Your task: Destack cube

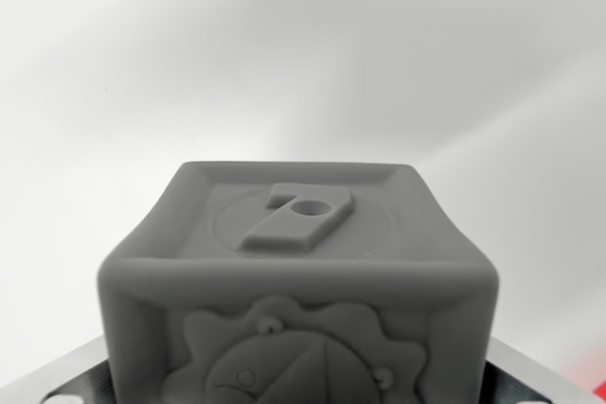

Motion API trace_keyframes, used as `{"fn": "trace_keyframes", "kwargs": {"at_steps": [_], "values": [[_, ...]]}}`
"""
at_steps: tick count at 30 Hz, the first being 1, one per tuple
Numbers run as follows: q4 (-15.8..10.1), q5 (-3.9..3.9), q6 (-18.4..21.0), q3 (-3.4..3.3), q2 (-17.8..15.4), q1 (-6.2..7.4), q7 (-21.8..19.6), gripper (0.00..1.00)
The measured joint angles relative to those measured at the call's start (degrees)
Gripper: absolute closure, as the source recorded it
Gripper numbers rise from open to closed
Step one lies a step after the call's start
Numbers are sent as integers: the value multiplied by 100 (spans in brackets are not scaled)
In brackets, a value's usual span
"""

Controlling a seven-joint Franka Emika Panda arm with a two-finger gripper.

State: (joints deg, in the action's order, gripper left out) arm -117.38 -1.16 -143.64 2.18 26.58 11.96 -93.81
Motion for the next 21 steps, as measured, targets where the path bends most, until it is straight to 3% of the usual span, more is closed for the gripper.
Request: {"fn": "trace_keyframes", "kwargs": {"at_steps": [21], "values": [[85,-6,-534,-54,614,47,-4,100]]}}
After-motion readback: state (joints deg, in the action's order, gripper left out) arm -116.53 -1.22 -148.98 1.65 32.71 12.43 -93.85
